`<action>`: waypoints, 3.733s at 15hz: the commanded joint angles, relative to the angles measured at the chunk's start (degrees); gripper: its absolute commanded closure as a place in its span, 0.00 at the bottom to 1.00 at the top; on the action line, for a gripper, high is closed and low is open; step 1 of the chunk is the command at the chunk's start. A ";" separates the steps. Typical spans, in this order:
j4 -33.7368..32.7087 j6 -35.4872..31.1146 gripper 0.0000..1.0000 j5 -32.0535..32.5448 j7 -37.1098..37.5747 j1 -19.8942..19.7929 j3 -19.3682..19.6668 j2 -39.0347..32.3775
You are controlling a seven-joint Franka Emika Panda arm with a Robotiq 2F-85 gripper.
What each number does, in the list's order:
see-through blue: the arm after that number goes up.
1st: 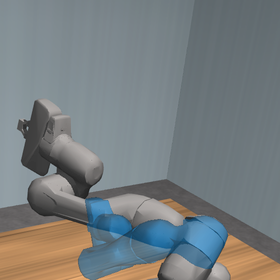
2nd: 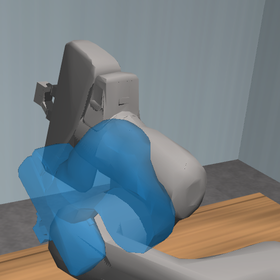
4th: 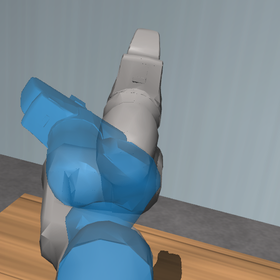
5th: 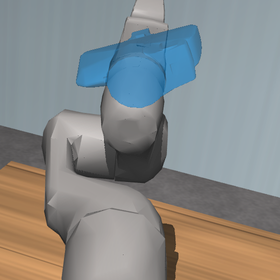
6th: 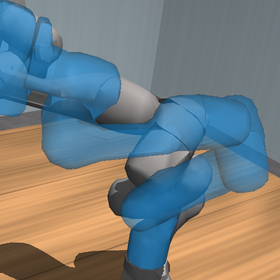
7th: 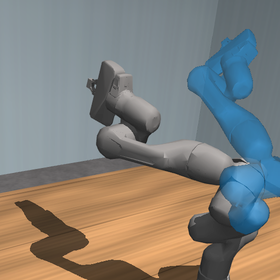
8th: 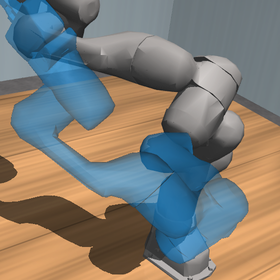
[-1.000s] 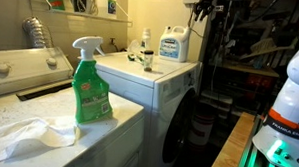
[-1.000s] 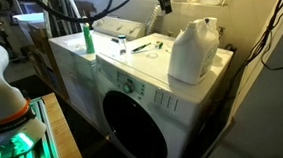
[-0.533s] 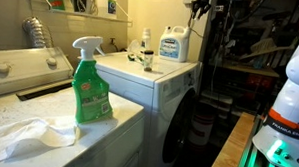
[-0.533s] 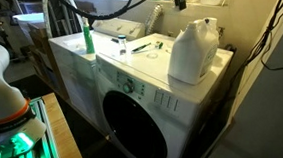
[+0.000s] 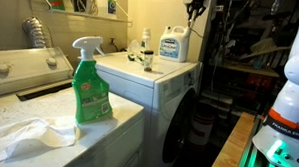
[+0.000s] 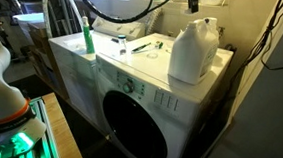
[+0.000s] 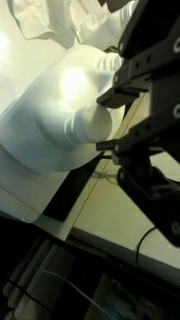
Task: Put the white lid on the white container of detergent
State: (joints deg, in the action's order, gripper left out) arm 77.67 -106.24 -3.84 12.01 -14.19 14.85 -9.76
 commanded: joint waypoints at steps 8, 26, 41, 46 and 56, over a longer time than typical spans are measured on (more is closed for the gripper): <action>-4.67 0.21 0.88 -1.09 2.04 -0.35 -0.18 -4.30; -4.99 0.48 0.88 2.90 2.15 0.33 0.19 -7.00; -3.76 0.52 0.88 9.57 2.13 1.62 0.59 -6.68; -3.32 0.26 0.88 8.14 1.92 1.50 0.18 -6.45; -0.06 -2.83 0.88 9.80 1.99 2.25 0.18 -3.24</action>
State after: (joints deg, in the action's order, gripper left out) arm 73.78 -106.93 4.53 14.25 -12.19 14.72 -15.55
